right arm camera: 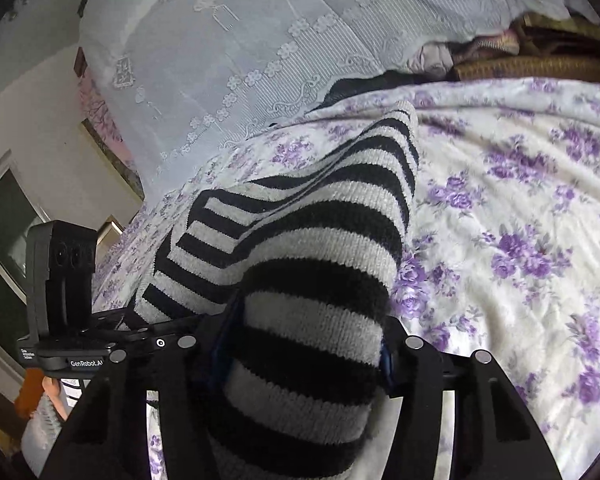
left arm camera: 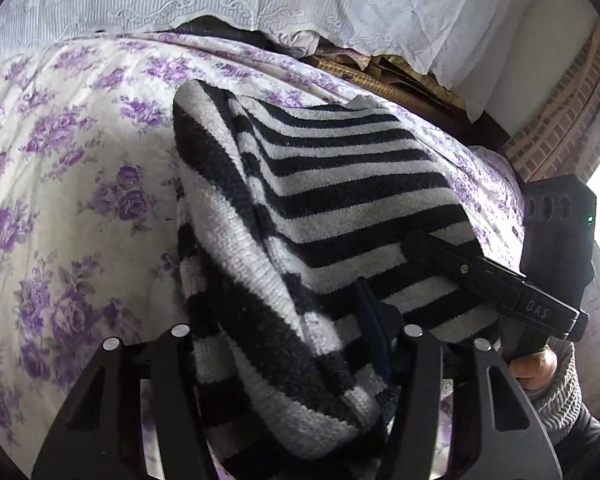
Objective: Fold small clothes
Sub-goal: 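Carry the folded sweater with the right gripper toward the bed corner, then lower the striped bundle onto the sheet and open the right gripper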
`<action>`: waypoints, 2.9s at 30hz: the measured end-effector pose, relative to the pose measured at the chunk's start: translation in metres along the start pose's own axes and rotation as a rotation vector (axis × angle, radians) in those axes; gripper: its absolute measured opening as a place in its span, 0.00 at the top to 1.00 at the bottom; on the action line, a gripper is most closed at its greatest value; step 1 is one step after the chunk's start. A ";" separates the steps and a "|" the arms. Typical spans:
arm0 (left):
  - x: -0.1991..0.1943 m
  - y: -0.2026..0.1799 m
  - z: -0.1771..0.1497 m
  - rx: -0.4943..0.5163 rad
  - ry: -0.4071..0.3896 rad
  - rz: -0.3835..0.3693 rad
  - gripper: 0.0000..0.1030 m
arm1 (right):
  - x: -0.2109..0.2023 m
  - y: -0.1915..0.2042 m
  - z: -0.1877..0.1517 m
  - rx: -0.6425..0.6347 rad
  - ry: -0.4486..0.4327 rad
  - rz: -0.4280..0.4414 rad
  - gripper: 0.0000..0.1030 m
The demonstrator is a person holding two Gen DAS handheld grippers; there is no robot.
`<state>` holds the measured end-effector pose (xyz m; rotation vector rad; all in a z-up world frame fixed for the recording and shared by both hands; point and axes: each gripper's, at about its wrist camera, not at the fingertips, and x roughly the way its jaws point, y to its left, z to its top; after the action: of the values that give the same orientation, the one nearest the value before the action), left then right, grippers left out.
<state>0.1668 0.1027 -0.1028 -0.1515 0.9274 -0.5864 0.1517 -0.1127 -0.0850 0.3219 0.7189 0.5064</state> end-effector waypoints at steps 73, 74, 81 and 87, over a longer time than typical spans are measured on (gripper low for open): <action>0.280 -0.549 0.005 0.487 0.064 -0.149 0.04 | -0.448 -0.333 -0.100 0.258 -0.477 -0.864 0.61; 0.284 -0.549 0.003 0.496 0.078 -0.140 0.04 | -0.439 -0.336 -0.105 0.271 -0.423 -0.884 0.60; 0.286 -0.532 0.010 0.422 0.137 -0.194 0.04 | -0.417 -0.343 -0.092 0.243 -0.344 -0.995 0.56; 0.220 -0.536 -0.014 0.492 0.046 -0.109 0.05 | -0.425 -0.359 -0.094 0.299 -0.349 -0.978 0.54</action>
<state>0.0363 -0.4614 -0.0705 0.2557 0.7973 -0.9048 -0.0680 -0.6320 -0.0814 0.2866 0.5271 -0.5792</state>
